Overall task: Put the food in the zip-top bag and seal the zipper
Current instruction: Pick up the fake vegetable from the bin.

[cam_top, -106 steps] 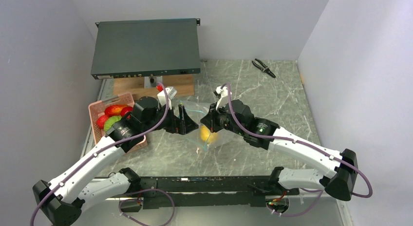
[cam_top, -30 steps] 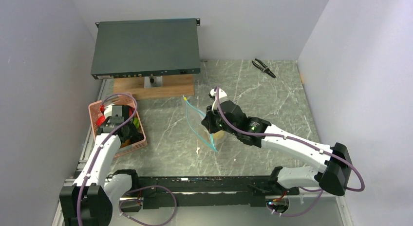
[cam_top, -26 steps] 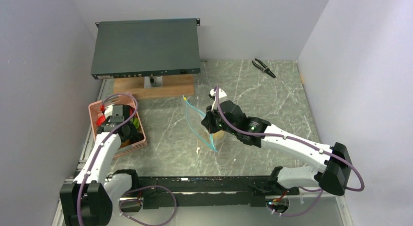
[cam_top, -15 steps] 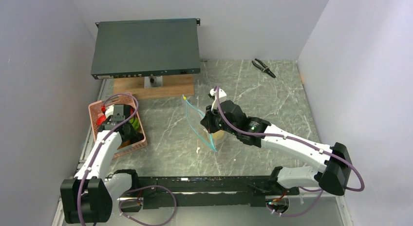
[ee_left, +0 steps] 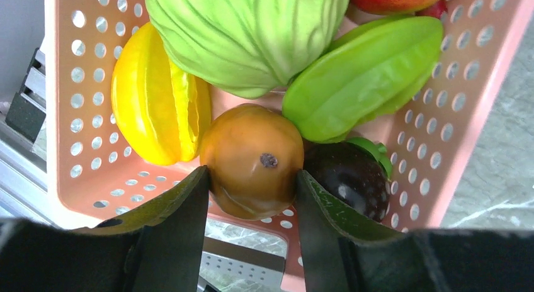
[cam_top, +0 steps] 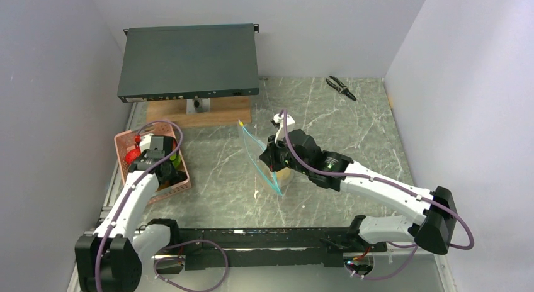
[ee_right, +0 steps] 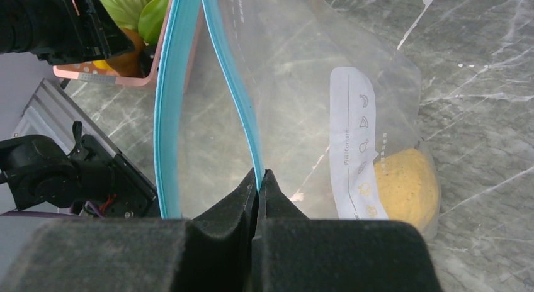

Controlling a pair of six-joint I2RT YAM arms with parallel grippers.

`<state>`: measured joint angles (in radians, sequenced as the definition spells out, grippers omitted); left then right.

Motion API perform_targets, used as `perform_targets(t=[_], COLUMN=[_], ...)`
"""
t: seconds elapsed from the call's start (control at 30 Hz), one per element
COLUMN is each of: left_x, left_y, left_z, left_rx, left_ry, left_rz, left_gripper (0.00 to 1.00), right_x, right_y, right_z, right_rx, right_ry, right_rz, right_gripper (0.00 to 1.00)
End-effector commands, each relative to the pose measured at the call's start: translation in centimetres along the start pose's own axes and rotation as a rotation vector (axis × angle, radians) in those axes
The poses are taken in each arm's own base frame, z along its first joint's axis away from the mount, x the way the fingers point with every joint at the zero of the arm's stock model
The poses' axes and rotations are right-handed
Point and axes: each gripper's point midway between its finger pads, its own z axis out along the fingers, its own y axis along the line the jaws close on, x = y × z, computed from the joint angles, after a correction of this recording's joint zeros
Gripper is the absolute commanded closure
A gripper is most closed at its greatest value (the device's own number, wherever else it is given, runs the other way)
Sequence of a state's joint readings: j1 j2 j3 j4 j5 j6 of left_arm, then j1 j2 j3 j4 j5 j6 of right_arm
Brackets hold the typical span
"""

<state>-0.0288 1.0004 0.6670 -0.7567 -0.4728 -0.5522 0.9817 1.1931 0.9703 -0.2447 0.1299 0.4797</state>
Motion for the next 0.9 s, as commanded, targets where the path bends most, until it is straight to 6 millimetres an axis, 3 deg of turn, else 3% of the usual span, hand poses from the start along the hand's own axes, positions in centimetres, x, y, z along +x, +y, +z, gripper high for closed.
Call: perform_targets(t=[0.0,0.27,0.47,0.63,0.87], left_x=[-1.3,-2.9,-5.0,-6.2,-5.5], left_y=[-0.2,0.3,-0.6,-4.2,-9.9], left_z=[-1.8,-5.7,-10.8,-17.1,-28.8], left_rx=[0.004,0.081,0.273,0.630,1.319], left_ry=[-0.084,-0.160,-0.215,-0.261,-0.291], left_rz=[-0.021,-0.054,-0.078,-0.034,0.045], left_gripper=[0.66,0.74,0.77,0.76,0.79], right_x=[-2.3,-2.5,-2.3,-2.4,-2.5], right_y=[0.8,0.6,0.7,0.9,0.9], right_z=[-1.0,-1.3,-1.0,-0.8,-0.7], right_rx=[-0.017,-0.004,-0.007,-0.013,-0.010], right_ry=[-0.071,-0.069,-0.061,-0.056,-0.054], right_rz=[0.016,0.009,0.006,0.007,0.007], right_gripper=[1.00,1.00,1.00,1.00,1.00])
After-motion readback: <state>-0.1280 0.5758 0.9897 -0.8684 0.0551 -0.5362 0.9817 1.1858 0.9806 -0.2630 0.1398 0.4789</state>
